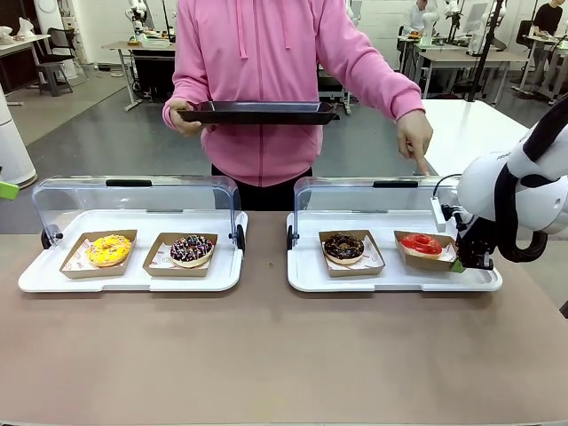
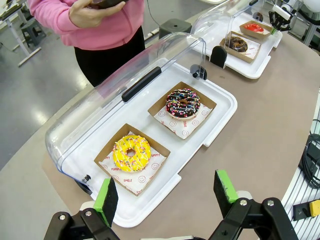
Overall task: Provide the desired donut to the person.
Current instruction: Pick up and lift the Paper togo box containing the Donut pointed at by the person.
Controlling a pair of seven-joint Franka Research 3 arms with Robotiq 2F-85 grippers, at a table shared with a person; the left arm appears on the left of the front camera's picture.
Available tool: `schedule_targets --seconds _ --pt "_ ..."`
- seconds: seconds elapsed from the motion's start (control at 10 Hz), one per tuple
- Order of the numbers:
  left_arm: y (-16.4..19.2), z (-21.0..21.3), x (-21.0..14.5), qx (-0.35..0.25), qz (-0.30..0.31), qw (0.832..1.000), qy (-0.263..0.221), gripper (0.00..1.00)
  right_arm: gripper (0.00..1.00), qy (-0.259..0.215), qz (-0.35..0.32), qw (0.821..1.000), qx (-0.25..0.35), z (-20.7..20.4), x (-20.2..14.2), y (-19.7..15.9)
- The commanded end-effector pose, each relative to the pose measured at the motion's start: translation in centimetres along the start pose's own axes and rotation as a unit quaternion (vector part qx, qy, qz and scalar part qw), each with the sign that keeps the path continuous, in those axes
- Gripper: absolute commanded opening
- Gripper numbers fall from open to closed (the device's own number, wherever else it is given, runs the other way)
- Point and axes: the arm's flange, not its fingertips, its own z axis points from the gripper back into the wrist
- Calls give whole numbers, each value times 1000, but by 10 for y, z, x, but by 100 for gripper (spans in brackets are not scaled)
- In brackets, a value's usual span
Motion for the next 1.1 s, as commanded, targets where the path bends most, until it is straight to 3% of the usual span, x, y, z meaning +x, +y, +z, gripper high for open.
schedule_targets --seconds 0.0,0.2,0.4,0.7,1.0 --pt "1 0 -1 -1 4 1000 -4 100 0 8 -15 1000 -23 18 2 13" --pt "1 0 -1 -1 4 1000 -4 100 0 -15 27 999 -25 62 21 42" --pt "1 0 -1 -1 4 1000 -4 100 0 -10 28 1000 2 105 40 69" --pt "1 0 -1 -1 4 1000 -4 100 0 -19 77 997 25 202 70 108" --pt "1 0 -1 -1 4 1000 -4 100 0 -20 100 995 -18 240 86 119"
